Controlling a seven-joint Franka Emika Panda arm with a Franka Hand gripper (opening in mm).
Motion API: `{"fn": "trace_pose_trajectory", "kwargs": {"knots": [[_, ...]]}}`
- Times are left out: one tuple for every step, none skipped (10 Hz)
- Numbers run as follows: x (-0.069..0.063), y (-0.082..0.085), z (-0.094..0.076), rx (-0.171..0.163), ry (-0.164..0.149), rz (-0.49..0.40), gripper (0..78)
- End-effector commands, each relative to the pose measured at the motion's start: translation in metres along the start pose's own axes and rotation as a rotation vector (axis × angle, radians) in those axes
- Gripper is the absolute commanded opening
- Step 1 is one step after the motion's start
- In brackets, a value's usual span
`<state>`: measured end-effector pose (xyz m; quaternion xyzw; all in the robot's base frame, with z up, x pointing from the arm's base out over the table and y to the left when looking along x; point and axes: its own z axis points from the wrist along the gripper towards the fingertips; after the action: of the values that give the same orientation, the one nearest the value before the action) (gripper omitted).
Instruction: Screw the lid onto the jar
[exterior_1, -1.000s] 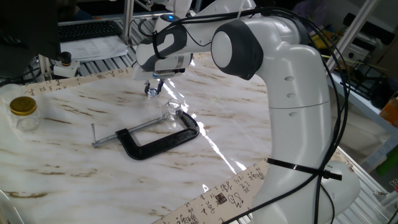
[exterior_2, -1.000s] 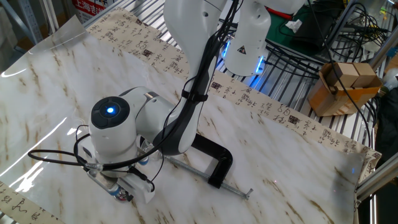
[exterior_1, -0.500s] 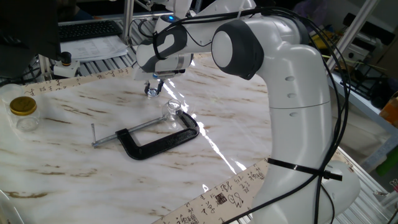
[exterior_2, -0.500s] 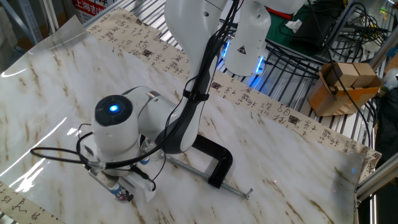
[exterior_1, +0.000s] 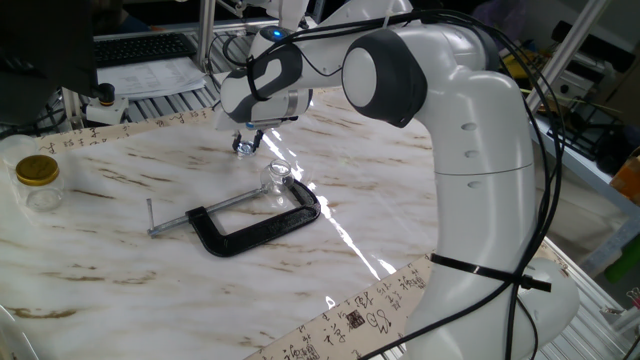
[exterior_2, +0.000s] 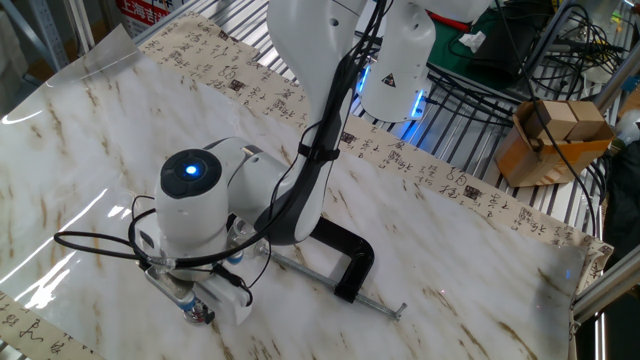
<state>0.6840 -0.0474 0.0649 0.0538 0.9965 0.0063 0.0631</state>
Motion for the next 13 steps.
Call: {"fn": "trace_pose_trajectory", "kwargs": {"knots": [[0.0007,-0.0008,0.0012,0.000,0.003,0.000,1.1],[0.0007,-0.0009,0.0015,-0.001,0.003,-0.001,1.1],[0.0007,-0.0009,0.0015,-0.001,0.003,-0.001,77.5],[0.0007,-0.0009,0.0015,-0.001,0.003,-0.001,77.5],[0.0007,-0.0009,0.0015,-0.001,0.003,-0.001,77.5],[0.0007,-0.0009,0.0015,-0.001,0.003,-0.001,77.5],[0.0007,-0.0009,0.0015,-0.001,0.003,-0.001,77.5],[0.0007,-0.0009,0.0015,-0.001,0.003,-0.001,77.5],[0.0007,-0.0009,0.0015,-0.001,0.003,-0.001,77.5],[0.0007,-0.0009,0.0015,-0.001,0.003,-0.001,77.5],[0.0007,-0.0009,0.0015,-0.001,0.003,-0.001,77.5],[0.0007,-0.0009,0.0015,-0.001,0.003,-0.001,77.5],[0.0007,-0.0009,0.0015,-0.001,0.003,-0.001,77.5]]}}
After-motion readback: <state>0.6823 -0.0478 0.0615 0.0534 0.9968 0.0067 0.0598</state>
